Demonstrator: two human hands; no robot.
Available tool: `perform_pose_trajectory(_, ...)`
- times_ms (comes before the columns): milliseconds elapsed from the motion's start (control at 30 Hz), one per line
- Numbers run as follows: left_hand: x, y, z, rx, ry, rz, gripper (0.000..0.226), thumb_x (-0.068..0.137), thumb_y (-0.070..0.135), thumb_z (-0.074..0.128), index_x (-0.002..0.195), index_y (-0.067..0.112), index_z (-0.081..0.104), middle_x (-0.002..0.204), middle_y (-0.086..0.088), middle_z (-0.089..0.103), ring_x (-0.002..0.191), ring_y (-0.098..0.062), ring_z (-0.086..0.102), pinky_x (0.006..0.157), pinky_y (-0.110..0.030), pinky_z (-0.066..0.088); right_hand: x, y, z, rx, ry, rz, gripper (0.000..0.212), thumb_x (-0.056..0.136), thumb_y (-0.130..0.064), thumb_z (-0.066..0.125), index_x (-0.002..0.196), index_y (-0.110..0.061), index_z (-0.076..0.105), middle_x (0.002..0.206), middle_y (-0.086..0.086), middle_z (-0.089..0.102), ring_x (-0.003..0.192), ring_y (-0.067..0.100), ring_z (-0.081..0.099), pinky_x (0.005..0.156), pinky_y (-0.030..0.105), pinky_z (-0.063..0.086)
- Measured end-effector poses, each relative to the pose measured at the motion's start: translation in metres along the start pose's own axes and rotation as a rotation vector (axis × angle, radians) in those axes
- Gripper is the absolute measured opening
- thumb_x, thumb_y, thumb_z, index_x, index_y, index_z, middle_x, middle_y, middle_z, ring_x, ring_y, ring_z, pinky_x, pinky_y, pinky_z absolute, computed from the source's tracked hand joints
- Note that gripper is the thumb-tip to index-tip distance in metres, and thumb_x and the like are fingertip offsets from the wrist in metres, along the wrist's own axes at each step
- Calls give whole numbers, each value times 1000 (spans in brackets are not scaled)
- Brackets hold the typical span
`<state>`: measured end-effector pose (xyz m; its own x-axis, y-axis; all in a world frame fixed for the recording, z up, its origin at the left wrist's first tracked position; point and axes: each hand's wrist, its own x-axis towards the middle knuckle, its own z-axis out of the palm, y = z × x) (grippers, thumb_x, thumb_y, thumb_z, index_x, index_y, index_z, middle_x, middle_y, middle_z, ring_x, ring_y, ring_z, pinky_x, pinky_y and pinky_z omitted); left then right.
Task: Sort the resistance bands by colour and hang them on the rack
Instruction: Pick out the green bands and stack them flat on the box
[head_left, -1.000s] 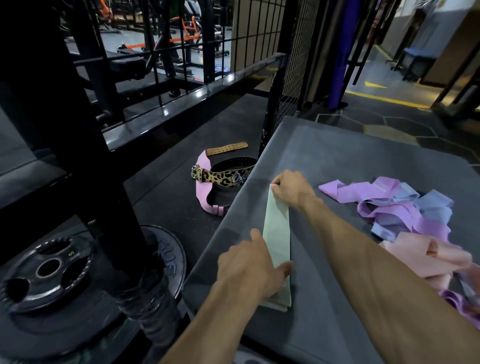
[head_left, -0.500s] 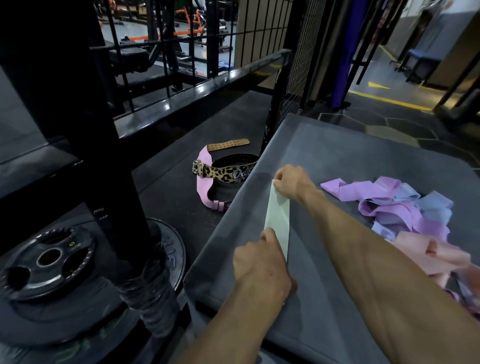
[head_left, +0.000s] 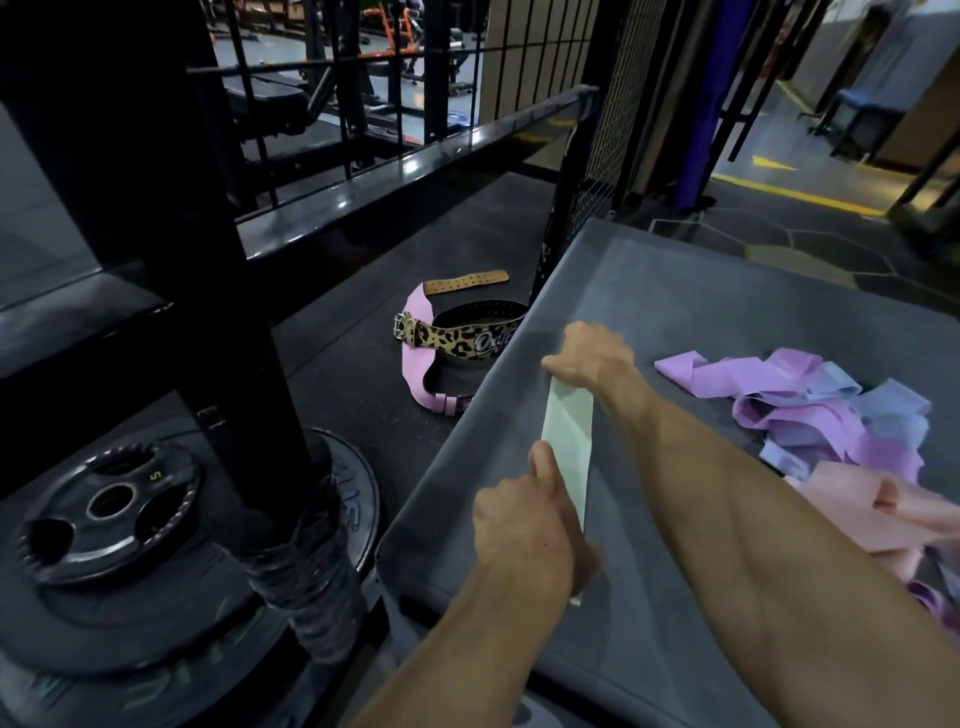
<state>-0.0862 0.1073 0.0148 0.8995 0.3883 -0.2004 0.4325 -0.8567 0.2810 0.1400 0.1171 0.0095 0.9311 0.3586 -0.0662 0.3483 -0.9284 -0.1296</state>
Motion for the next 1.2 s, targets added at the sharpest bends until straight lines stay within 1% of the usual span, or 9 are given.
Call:
perform_pose_trajectory(400, -2, 1, -3, 42, -9, -7, 68, 85, 62, 61, 122, 15, 30, 117, -2, 65, 110, -27, 64, 74, -37, 31, -10, -12, -4, -166, 32, -79, 14, 92, -26, 56, 100, -15, 56, 114, 10, 65, 104, 31, 63, 73, 32, 42)
perform_pose_trajectory(600, -3, 0, -7, 60, -63, -4, 73, 86, 66, 59, 128, 15, 29, 121, -3, 63, 113, -27, 62, 76, -39, 31, -13, -12, -5, -185, 36, -98, 27, 94, -25, 53, 116, -10, 60, 120, 12, 63, 110, 33, 62, 76, 32, 42)
perform_pose_trajectory(733, 1, -4, -12, 53, -126, -31, 75, 91, 70, 44, 136, 13, 25, 127, -7, 61, 118, -30, 58, 79, -40, 32, -13, -11, -2, -174, 40, -109, 29, 97, -28, 50, 117, -10, 60, 121, 13, 63, 111, 33, 61, 76, 33, 42)
perform_pose_trajectory(800, 4, -10, -13, 18, -115, -25, 57, 99, 60, 37, 132, 15, 29, 124, -9, 62, 116, -32, 59, 78, -40, 34, -12, -10, -1, -143, 36, -106, 40, 101, -40, 45, 123, -9, 59, 125, 14, 61, 115, 34, 60, 80, 35, 42)
perform_pose_trajectory(867, 7, -18, -14, 0, -82, 34, 38, 102, 39, 43, 132, 20, 29, 118, -11, 65, 109, -34, 61, 74, -39, 37, -12, -7, -1, -86, 27, -83, 55, 101, -53, 38, 131, -9, 53, 130, 16, 58, 120, 36, 57, 87, 38, 44)
perform_pose_trajectory(967, 10, -29, -16, 14, -115, 100, 63, 96, 13, 49, 145, 39, 19, 119, -9, 66, 104, -33, 62, 72, -41, 43, -16, 0, -5, 0, -1, -114, 59, 99, -56, 40, 134, -9, 45, 135, 17, 49, 122, 40, 53, 95, 45, 44)
perform_pose_trajectory(1067, 6, -38, -16, 5, -109, 149, 53, 98, 16, 44, 141, 42, 27, 123, -8, 65, 106, -35, 62, 79, -44, 48, -33, 8, -19, -32, 68, -220, 49, 97, -51, 48, 122, -9, 52, 128, 14, 51, 114, 38, 56, 89, 44, 46)
perform_pose_trajectory(1133, 1, -44, -16, -13, -56, 196, 39, 100, 25, 43, 136, 36, 34, 120, -11, 65, 105, -38, 62, 77, -43, 46, -50, 13, -26, -64, 104, -329, 28, 96, -41, 50, 95, -14, 58, 112, 14, 60, 101, 36, 59, 78, 38, 45)
perform_pose_trajectory(1200, -2, -49, -16, -51, -30, 201, 30, 102, 33, 42, 131, 31, 35, 116, -12, 66, 103, -38, 62, 76, -43, 46, -72, 17, -26, -87, 10, -390, 28, 93, -36, 52, 70, -21, 47, 92, 11, 63, 88, 35, 58, 70, 33, 40)
